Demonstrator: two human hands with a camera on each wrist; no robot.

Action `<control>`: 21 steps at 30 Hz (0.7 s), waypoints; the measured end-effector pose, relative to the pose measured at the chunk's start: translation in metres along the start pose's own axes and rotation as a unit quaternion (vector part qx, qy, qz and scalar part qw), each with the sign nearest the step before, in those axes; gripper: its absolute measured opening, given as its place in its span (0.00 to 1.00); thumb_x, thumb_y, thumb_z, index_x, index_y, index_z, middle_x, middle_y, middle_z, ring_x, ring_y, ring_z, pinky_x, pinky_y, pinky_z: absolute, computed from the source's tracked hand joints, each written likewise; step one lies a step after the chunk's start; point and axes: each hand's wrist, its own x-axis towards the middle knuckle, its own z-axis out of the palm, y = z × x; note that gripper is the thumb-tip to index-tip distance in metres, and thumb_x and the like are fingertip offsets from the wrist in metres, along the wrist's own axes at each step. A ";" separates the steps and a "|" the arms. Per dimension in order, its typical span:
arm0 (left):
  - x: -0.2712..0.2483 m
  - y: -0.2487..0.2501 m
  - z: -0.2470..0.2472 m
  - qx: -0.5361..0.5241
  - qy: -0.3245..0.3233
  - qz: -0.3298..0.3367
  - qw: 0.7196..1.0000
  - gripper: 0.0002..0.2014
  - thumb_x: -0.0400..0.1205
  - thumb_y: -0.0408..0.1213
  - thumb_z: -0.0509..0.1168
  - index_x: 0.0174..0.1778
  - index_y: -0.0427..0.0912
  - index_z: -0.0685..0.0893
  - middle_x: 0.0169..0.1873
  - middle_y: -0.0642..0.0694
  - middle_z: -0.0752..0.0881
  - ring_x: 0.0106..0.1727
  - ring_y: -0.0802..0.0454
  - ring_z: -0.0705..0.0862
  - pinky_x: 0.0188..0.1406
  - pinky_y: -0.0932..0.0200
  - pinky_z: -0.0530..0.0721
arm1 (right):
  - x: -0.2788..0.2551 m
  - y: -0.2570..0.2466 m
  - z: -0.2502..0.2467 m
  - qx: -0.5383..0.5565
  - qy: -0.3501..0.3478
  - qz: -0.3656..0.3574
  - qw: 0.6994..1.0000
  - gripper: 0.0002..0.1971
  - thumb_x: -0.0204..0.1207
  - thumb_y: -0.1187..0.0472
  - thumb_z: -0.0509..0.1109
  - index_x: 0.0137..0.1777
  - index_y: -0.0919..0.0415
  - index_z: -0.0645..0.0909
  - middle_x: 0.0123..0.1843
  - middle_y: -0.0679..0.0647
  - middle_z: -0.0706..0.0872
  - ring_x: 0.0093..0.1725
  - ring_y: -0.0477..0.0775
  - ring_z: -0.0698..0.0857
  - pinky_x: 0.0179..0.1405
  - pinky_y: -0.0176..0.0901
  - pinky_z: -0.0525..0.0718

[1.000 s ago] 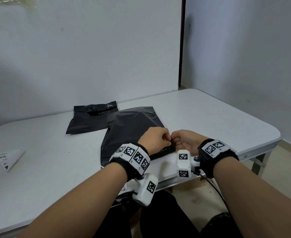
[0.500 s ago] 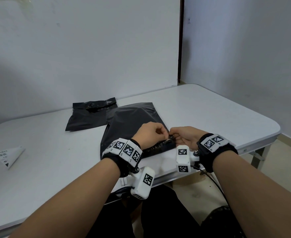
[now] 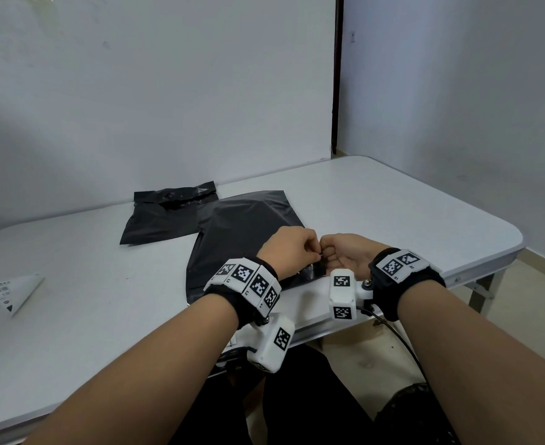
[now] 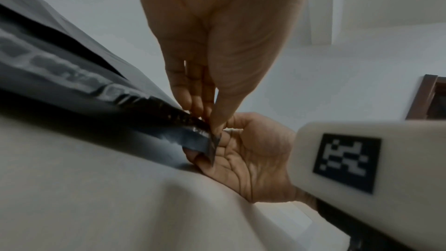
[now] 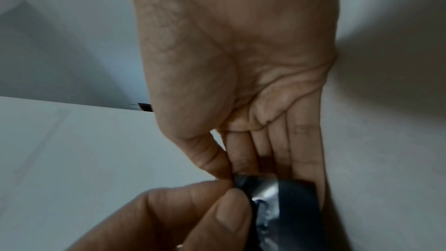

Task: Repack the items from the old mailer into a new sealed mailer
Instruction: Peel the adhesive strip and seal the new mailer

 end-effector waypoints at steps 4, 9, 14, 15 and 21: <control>0.000 0.001 -0.002 0.012 -0.012 -0.002 1.000 0.01 0.73 0.39 0.69 0.37 0.49 0.86 0.40 0.52 0.88 0.45 0.53 0.85 0.51 0.49 0.86 | 0.001 0.001 0.001 -0.005 0.011 0.000 1.000 0.14 0.74 0.64 0.60 0.27 0.57 0.71 0.23 0.50 0.72 0.17 0.45 0.68 0.20 0.31 0.71; -0.003 -0.001 -0.003 -0.017 -0.025 0.006 1.000 0.02 0.75 0.38 0.69 0.39 0.47 0.88 0.39 0.52 0.87 0.41 0.57 0.83 0.46 0.60 0.83 | 0.000 0.002 0.001 0.002 0.004 -0.023 1.000 0.18 0.80 0.65 0.58 0.26 0.59 0.70 0.14 0.48 0.74 0.11 0.42 0.71 0.11 0.30 0.72; -0.005 -0.008 -0.006 -0.065 0.013 -0.002 0.998 0.04 0.76 0.36 0.70 0.44 0.42 0.88 0.34 0.57 0.83 0.34 0.67 0.78 0.36 0.76 0.73 | 0.003 0.003 -0.001 -0.009 0.000 -0.027 1.000 0.13 0.79 0.64 0.58 0.34 0.61 0.78 0.21 0.49 0.84 0.17 0.43 0.81 0.20 0.31 0.80; -0.006 -0.008 -0.006 -0.062 0.015 0.006 0.998 0.05 0.76 0.37 0.71 0.45 0.41 0.88 0.36 0.56 0.84 0.34 0.67 0.78 0.37 0.76 0.73 | 0.003 0.003 -0.001 -0.005 0.001 -0.021 1.000 0.13 0.79 0.64 0.58 0.33 0.61 0.78 0.21 0.50 0.84 0.17 0.43 0.81 0.19 0.31 0.80; -0.002 -0.001 -0.001 0.032 -0.006 0.029 0.999 0.01 0.75 0.38 0.70 0.39 0.46 0.86 0.41 0.50 0.88 0.44 0.53 0.84 0.50 0.50 0.85 | 0.001 0.002 0.000 -0.010 0.000 -0.007 1.000 0.12 0.77 0.63 0.60 0.33 0.61 0.78 0.28 0.54 0.81 0.19 0.45 0.79 0.20 0.31 0.79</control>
